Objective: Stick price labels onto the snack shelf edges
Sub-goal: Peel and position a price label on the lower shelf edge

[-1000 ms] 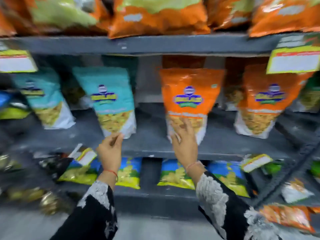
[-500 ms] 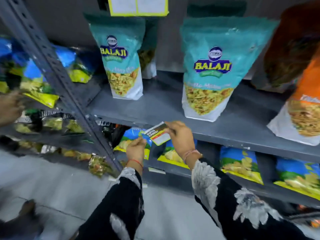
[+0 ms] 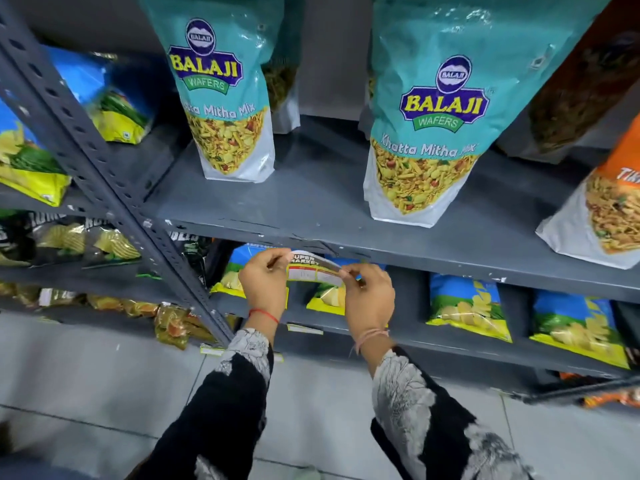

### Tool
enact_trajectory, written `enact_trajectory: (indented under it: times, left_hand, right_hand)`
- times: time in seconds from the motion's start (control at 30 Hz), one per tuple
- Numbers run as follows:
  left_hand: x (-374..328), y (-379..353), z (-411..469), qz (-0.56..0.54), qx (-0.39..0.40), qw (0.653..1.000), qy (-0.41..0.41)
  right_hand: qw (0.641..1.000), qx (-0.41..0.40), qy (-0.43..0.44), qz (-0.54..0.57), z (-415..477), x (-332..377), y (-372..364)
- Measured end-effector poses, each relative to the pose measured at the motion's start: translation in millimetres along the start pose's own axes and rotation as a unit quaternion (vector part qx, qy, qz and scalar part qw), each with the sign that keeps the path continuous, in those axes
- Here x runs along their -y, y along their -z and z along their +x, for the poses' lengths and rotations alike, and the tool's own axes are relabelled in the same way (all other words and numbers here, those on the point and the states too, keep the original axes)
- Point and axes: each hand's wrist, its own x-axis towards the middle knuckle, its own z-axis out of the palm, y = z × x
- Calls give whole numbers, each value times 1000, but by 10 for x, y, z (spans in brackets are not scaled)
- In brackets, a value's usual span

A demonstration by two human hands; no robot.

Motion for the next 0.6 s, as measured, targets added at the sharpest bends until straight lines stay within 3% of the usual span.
enact_trajectory:
  times: [0.2, 0.43, 0.6]
  left_hand:
    - [-70, -61, 77, 74, 21, 995, -57]
    - [-77, -103, 108, 98, 19, 993, -61]
    - [-161, -28, 282, 118, -2, 993, 20]
  right_hand:
    - [998, 10, -40, -38, 250, 3, -6]
    - [996, 26, -19, -84, 366, 15, -39]
    - [978, 47, 42, -197, 560, 13, 171]
